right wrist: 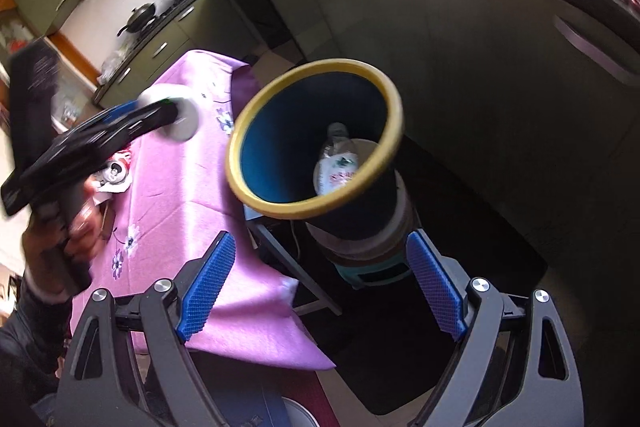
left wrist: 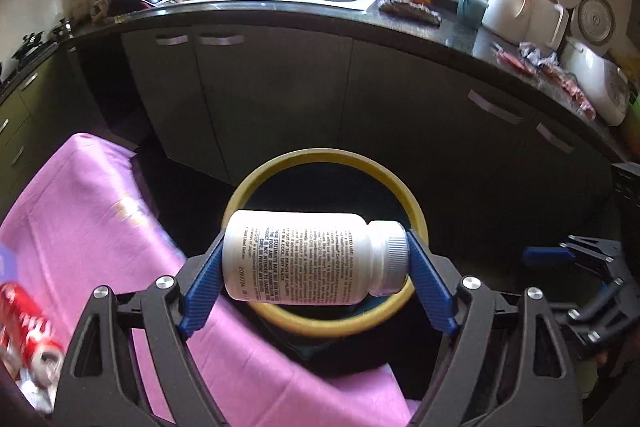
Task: Collect trash
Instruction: 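Carry the pill bottle over the bin and open the left tool, then grasp the edge of the brown plastic tray with the right tool, then carry the brown tray over the bin and release it with the right tool, then grasp the crushed foil snack bag with the left tool, then carry the foil bag over the bin and open the left tool, then grasp the crushed red Coca-Cola can with the right tool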
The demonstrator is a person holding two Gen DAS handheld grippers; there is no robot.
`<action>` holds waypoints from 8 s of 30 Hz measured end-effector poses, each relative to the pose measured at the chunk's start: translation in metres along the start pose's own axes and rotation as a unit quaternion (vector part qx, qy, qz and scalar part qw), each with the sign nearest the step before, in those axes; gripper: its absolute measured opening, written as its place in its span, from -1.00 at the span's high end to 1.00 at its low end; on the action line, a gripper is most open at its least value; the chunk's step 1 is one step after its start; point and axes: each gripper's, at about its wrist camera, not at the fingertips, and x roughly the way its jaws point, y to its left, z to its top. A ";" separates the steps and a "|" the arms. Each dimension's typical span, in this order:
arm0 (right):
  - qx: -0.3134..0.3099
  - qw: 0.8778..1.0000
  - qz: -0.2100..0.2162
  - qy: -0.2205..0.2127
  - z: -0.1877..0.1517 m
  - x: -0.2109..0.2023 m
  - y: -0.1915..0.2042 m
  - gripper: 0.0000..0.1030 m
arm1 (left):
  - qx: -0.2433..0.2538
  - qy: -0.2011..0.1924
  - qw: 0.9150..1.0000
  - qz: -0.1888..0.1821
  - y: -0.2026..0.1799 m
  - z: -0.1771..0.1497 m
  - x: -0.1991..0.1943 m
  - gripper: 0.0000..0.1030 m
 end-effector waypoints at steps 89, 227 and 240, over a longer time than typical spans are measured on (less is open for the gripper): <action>-0.102 0.993 -0.058 -0.009 0.050 0.082 0.180 0.90 | -0.230 -0.154 0.934 0.226 0.274 -0.249 -0.224 -0.87; -0.149 0.988 0.014 -0.042 0.041 0.070 0.186 -0.23 | -0.154 -0.183 0.955 0.176 0.211 -0.173 -0.219 -0.71; -0.303 0.943 0.117 0.065 0.083 0.167 0.387 -0.58 | -0.210 -0.185 0.934 0.222 0.292 -0.241 -0.235 -0.78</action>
